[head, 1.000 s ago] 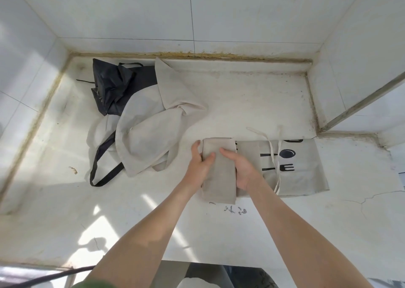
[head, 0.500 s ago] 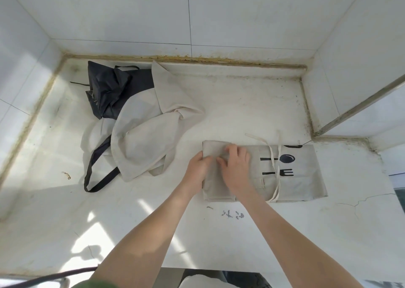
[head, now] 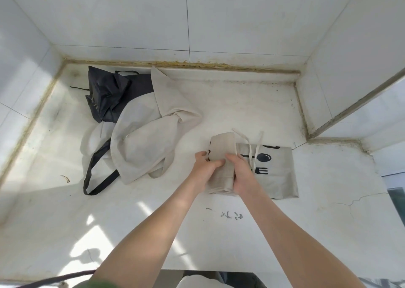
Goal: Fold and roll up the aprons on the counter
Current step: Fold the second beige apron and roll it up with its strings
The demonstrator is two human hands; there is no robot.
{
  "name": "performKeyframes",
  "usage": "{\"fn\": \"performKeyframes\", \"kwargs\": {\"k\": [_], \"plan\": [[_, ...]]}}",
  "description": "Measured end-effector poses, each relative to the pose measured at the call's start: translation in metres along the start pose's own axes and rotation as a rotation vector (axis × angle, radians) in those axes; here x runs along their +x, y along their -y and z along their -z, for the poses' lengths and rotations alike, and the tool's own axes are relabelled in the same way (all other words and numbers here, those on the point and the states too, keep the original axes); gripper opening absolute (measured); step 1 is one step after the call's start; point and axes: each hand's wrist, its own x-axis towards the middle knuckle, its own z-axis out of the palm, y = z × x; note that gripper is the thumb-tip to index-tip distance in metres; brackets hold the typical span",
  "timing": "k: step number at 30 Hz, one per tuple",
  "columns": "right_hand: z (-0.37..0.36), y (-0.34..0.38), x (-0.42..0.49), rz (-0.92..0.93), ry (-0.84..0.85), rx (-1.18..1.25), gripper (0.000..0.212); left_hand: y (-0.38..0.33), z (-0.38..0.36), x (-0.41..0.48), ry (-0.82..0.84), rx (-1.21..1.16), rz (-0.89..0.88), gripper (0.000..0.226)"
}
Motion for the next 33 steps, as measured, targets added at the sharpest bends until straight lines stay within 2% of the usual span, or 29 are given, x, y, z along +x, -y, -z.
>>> {"fn": "performKeyframes", "kwargs": {"k": [4, 6, 9, 11, 13, 15, 18, 21, 24, 28, 30, 33], "plan": [[0.005, 0.001, -0.002, 0.002, 0.001, 0.011, 0.024, 0.002, 0.009, -0.007, 0.176, -0.134, 0.170, 0.038], [0.003, 0.000, -0.004, -0.003, 0.009, -0.002, 0.017, 0.006, 0.013, -0.009, 0.212, -0.195, 0.177, 0.036], [0.001, -0.001, -0.002, 0.033, -0.013, -0.103, 0.021, 0.012, 0.017, -0.011, 0.204, -0.220, 0.146, 0.033], [0.001, -0.002, 0.004, 0.088, -0.071, -0.247, 0.023, 0.015, 0.017, -0.012, 0.149, -0.215, 0.119, 0.028], [0.004, -0.001, 0.007, 0.127, -0.183, -0.351, 0.015, 0.018, 0.015, -0.011, 0.077, -0.223, 0.074, 0.024], [0.011, 0.001, 0.006, 0.158, -0.213, -0.461, 0.010, 0.021, 0.012, -0.009, 0.016, -0.241, 0.020, 0.025], [0.030, 0.001, -0.003, 0.251, -0.130, -0.891, 0.004, 0.023, 0.008, -0.005, -0.141, -0.302, -0.049, 0.024], [0.047, -0.001, -0.014, 0.413, -0.038, -1.315, 0.017, 0.026, 0.006, 0.003, -0.268, -0.350, -0.092, 0.022], [0.054, -0.003, -0.027, 0.398, 0.042, -1.426, 0.028, 0.028, 0.004, 0.007, -0.306, -0.390, -0.110, 0.029], [0.059, -0.011, -0.032, 0.425, 0.035, -1.601, 0.021, 0.030, -0.002, 0.005, -0.238, -0.541, -0.071, 0.032], [0.057, -0.014, -0.030, 0.362, -0.019, -1.636, 0.013, 0.027, -0.002, 0.001, -0.102, -0.552, -0.014, 0.032], [0.055, -0.021, -0.031, 0.297, -0.060, -1.583, 0.015, 0.028, -0.001, -0.005, 0.060, -0.502, 0.067, 0.035]]}}
